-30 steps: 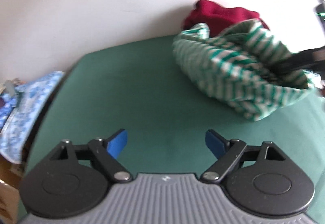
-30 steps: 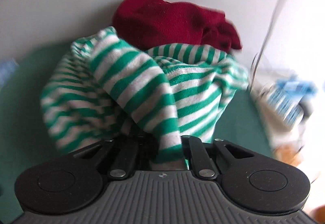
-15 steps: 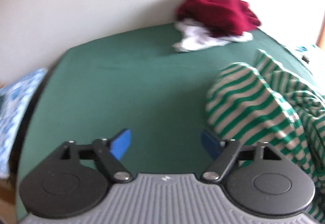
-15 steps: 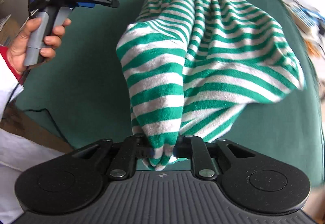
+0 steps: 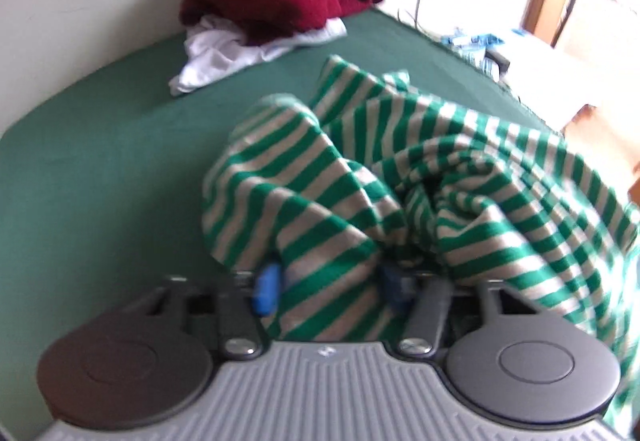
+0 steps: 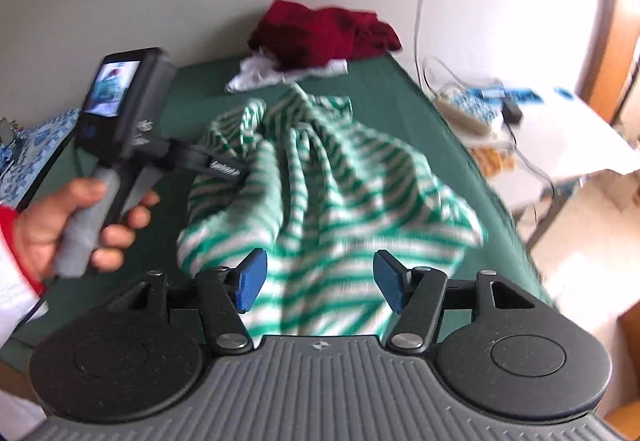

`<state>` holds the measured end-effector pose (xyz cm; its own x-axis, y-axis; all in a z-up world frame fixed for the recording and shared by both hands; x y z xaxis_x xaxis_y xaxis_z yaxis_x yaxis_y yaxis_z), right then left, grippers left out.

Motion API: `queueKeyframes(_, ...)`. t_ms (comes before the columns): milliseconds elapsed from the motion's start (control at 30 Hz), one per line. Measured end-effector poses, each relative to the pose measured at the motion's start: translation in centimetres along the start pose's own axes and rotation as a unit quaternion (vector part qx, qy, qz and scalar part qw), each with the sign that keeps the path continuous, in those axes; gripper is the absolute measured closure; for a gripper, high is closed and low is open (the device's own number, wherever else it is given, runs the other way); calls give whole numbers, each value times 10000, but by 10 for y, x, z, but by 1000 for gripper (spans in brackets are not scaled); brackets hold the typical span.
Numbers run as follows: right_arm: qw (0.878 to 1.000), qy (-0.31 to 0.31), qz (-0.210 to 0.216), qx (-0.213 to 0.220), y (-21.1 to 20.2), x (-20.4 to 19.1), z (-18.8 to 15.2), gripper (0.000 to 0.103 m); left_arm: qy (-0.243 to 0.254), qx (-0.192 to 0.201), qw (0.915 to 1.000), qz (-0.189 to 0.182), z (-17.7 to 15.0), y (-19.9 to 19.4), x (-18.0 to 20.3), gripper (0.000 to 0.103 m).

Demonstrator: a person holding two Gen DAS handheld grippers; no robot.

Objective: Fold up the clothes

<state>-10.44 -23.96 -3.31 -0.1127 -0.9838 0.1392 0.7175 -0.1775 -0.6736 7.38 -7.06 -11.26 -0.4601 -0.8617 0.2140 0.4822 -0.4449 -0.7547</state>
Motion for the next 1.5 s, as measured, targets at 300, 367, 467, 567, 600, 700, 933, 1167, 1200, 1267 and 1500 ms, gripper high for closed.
queueKeyframes(300,9951,-638,310,688,38,-10,48,41,-1040,348,9680,2256,-51,-114,-111,103)
queueKeyframes(367,9929,-869,245,774,61,-25,57,41,-1333,457,9615,2359,-66,-139,-120,103)
queueKeyframes(467,9929,-983,-102,657,104,-53,64,55,-1276,550,9600,2432,-74,-146,-101,99)
queueKeyframes(567,9977,-622,-160,237,131,-43,67,97,-1141,526,9689,2131,-74,-135,-70,94)
queueKeyframes(600,9988,-455,-137,115,136,-36,68,97,-1084,497,9738,1938,-76,-131,-61,88)
queueKeyframes(700,9977,-125,-423,508,110,0,67,100,-746,372,9882,1285,-75,-112,-21,74)
queueKeyframes(933,9948,320,-840,473,57,76,38,99,373,248,9988,192,-52,-66,58,38)
queueKeyframes(1167,9946,672,-685,390,46,71,25,56,716,-185,9962,-469,-46,-28,95,103)
queueKeyframes(1200,9950,619,-657,422,48,67,29,56,798,-196,9952,-529,-48,-29,102,103)
queueKeyframes(1267,9957,512,-602,485,53,57,36,45,961,-219,9930,-647,-54,-31,115,103)
queueKeyframes(1500,9990,-141,17,425,111,0,70,37,925,-225,9935,-628,-69,-44,120,103)
Point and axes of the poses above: each gripper's, at about its wrist camera, not at the fingertips, and y roughly the way its jaws point, x to its right, z to its top, the point moved 1 cm from there along y, roughly the way its jaws point, and after that the axes turned 15 degrees about -z, right-handed, at the moved point
